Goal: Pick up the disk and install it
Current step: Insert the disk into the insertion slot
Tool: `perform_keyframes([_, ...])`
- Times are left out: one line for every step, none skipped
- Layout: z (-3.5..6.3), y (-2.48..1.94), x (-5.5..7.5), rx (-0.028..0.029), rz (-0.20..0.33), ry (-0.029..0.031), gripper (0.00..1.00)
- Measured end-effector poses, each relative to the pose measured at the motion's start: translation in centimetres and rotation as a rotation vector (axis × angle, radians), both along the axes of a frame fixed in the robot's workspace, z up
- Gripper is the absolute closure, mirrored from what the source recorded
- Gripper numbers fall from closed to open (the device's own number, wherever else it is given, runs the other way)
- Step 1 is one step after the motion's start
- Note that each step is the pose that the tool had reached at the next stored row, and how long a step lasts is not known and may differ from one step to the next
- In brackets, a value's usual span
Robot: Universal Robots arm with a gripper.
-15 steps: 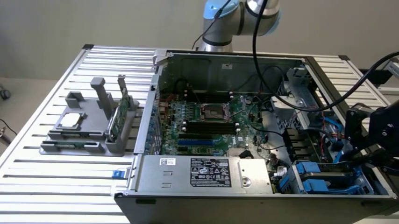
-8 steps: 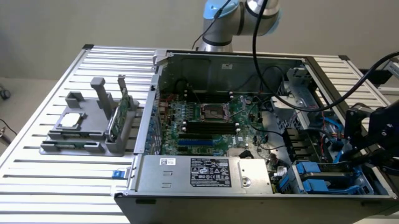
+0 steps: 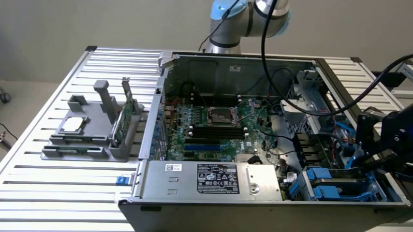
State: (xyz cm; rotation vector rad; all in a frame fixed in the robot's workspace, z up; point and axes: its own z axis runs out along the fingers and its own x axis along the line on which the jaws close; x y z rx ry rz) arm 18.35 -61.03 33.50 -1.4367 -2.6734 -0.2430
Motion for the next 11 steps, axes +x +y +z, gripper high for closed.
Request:
perform_keyframes([-0.01, 0.0, 0.01, 0.0, 0.0, -0.0001, 0.75])
perform_keyframes([-0.02, 0.01, 0.01, 0.0004, 0.0, -0.0001, 0.78])
perform_keyframes([-0.03, 0.02, 0.01, 0.0005, 0.0, -0.0001, 0.78])
perform_keyframes([-0.03, 0.03, 0.01, 0.0004, 0.0, 0.0, 0.83])
perform_keyframes([-0.02, 0.04, 0.01, 0.0001, 0.0, 0.0, 0.83])
perform_keyframes([-0.01, 0.04, 0.01, 0.0, 0.0, 0.0, 0.83])
perform_keyframes([0.0, 0.04, 0.01, 0.0001, 0.0, 0.0004, 0.83])
perform_keyframes([0.01, 0.04, 0.01, 0.0002, 0.0, 0.0011, 0.83])
perform_keyframes([0.06, 0.04, 0.0, 0.0, 0.0, 0.0022, 0.83])
perform_keyframes([0.12, 0.04, -0.01, 0.0002, 0.0, 0.0036, 0.83])
perform_keyframes([0.21, 0.05, -0.03, 0.0006, 0.0, 0.0052, 0.83])
